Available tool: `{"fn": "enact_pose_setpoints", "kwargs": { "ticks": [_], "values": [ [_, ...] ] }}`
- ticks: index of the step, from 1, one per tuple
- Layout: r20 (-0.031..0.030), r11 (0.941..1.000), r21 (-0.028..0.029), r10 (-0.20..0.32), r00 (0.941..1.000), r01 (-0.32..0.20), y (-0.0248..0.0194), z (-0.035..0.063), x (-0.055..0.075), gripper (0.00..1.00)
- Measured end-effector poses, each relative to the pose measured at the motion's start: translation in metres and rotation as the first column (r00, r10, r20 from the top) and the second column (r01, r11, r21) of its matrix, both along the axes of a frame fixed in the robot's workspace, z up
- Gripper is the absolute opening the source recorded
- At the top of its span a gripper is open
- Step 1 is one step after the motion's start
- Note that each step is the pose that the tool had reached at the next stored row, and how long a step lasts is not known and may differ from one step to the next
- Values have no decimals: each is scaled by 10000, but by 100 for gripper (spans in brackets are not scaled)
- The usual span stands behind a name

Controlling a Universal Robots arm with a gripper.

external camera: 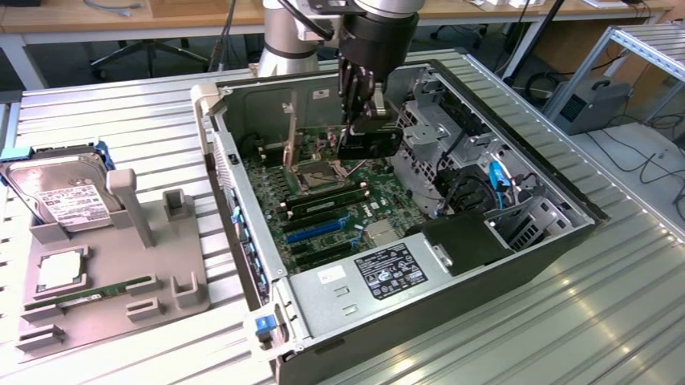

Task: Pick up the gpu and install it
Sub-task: 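Insert the gpu into the slot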

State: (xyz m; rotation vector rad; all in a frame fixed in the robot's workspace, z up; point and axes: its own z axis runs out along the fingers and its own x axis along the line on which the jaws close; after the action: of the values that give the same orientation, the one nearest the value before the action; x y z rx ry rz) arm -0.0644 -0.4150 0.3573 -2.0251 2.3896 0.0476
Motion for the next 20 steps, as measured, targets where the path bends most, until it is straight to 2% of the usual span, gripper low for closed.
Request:
{"fn": "enact_pose_setpoints", "kwargs": {
  "ticks": [20],
  "values": [
    [0, 9991, 0, 430, 9991, -430, 0, 0, 0, 27]
  ]
}}
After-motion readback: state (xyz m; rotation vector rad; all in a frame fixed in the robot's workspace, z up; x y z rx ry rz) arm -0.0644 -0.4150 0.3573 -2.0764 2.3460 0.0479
